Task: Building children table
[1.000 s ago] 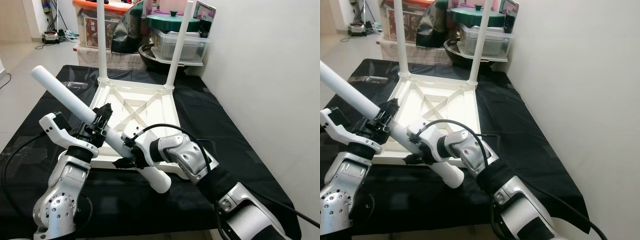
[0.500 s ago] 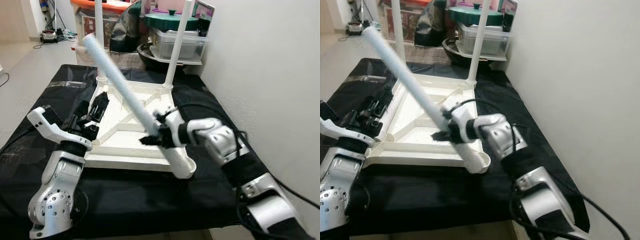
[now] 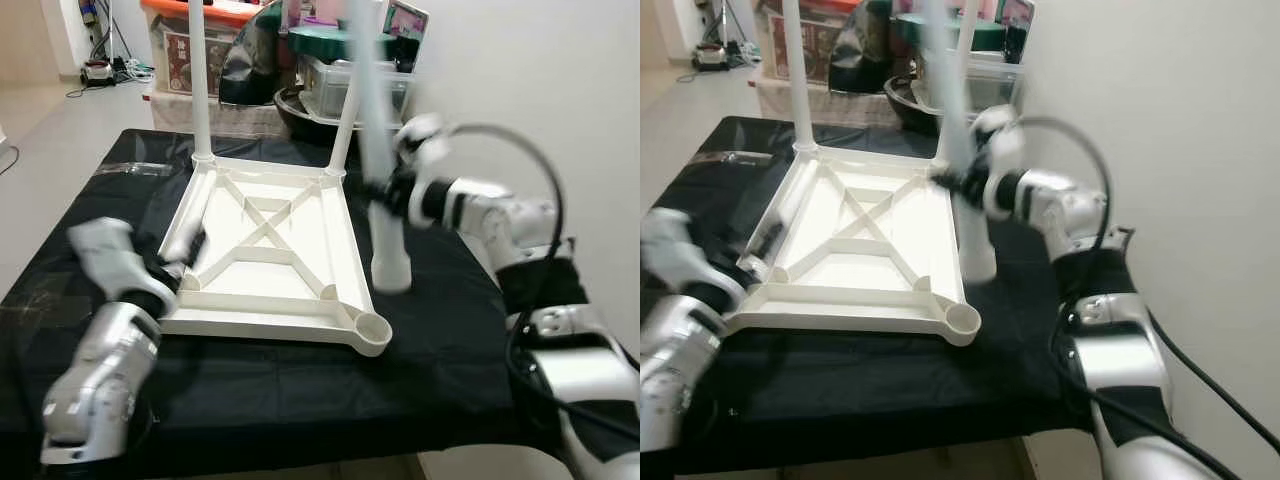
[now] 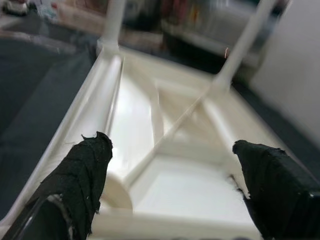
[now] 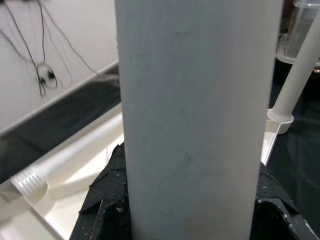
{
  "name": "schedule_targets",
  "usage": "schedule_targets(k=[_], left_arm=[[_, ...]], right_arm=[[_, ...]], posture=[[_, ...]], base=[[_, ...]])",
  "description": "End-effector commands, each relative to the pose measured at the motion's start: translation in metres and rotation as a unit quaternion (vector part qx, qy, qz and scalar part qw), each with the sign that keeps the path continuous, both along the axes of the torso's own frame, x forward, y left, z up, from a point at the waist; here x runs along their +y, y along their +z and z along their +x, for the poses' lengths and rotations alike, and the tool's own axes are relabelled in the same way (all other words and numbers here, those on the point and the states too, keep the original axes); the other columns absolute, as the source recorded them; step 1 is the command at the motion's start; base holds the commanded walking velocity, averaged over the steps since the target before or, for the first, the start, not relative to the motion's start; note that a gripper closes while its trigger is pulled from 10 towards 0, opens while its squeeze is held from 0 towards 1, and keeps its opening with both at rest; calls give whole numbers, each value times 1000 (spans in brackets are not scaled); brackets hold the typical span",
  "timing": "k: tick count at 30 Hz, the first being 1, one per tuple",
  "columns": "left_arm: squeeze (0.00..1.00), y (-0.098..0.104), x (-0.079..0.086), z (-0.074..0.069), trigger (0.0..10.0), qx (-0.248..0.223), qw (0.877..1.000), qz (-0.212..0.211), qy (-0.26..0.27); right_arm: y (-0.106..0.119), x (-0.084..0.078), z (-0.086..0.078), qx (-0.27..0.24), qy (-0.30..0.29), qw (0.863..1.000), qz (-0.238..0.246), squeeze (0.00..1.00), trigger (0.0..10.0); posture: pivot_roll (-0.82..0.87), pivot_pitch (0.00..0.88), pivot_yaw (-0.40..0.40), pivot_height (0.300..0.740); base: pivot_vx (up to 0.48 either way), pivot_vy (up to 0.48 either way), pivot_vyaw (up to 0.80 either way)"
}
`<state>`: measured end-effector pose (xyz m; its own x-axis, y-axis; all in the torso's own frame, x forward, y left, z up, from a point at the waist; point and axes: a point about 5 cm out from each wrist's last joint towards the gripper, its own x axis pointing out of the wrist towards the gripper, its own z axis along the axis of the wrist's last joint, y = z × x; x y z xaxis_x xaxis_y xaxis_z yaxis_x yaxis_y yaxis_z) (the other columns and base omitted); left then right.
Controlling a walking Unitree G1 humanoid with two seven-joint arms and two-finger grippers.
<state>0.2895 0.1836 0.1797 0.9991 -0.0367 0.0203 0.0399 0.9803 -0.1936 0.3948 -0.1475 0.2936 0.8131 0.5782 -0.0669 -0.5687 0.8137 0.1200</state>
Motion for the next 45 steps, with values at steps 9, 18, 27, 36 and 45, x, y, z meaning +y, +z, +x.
schedule_targets(k=[9, 18, 27, 36, 45], left_arm=[[0, -23, -19, -4, 10000, 87, 981, 167, -37], [0, -19, -13, 2, 10000, 66, 980, 188, -2], [0, -7, -27, -11, 10000, -9, 982, 153, -112], [0, -3, -31, -19, 10000, -20, 979, 116, -164], [0, -2, -46, -34, 10000, -35, 963, 105, -247]], right_arm=[[-2, 17, 6, -9, -51, 988, 148, 0, 0], [-13, 21, 7, -4, -97, 972, 213, 0, 0], [-18, 24, 4, 2, -104, 969, 223, 0, 0], [6, 48, -9, -52, 11, 954, 295, 0, 0], [37, 45, -39, -130, 213, 909, 334, 0, 0]], posture=[[99, 0, -153, 740], [97, 0, -144, 740], [93, 0, -140, 740], [102, 0, -140, 740], [117, 0, -150, 740]], base=[[0, 0, 0], [0, 0, 0], [0, 0, 0], [0, 0, 0], [0, 0, 0]])
